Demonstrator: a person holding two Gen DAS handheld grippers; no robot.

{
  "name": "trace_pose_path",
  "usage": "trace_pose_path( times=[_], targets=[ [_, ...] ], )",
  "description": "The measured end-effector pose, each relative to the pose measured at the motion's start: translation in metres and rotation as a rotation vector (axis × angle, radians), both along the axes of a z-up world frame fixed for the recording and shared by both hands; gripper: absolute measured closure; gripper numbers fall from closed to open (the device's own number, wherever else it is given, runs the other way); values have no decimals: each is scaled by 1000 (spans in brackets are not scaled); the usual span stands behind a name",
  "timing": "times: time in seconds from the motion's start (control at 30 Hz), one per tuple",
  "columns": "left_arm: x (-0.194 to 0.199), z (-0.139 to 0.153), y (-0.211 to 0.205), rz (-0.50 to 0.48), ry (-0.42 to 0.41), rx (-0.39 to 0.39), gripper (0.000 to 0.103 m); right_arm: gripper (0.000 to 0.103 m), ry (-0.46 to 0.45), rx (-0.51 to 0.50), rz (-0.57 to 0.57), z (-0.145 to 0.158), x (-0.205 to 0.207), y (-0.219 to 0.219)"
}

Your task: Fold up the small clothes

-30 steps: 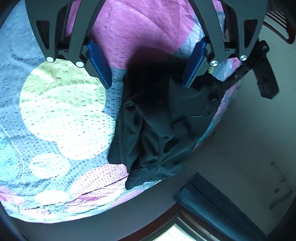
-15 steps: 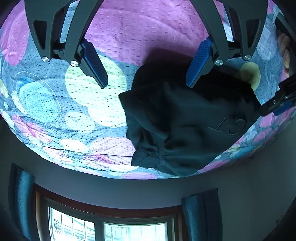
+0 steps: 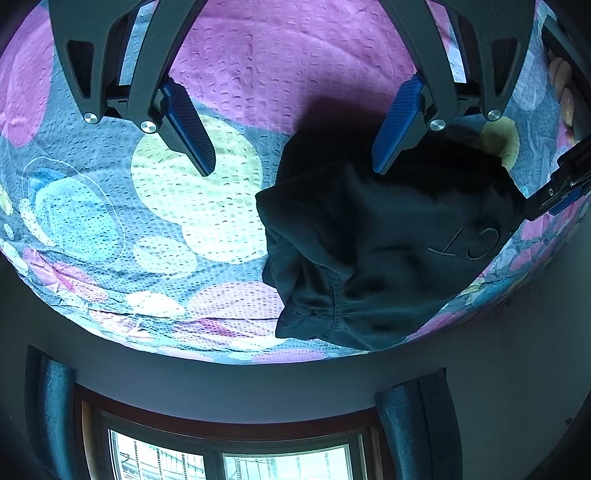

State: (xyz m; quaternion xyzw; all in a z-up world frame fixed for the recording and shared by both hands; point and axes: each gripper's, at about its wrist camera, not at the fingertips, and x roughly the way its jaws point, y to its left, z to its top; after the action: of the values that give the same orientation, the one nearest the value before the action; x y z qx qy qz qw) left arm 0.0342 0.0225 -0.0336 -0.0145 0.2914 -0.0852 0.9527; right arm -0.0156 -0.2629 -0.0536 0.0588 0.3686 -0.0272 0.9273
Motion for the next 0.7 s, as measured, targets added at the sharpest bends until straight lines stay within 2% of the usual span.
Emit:
trace_pose_path(
  times=[0.7],
  targets=[
    [0,0,-1,-2,-2,6,2,18,3,13,0,0,1,0]
  ],
)
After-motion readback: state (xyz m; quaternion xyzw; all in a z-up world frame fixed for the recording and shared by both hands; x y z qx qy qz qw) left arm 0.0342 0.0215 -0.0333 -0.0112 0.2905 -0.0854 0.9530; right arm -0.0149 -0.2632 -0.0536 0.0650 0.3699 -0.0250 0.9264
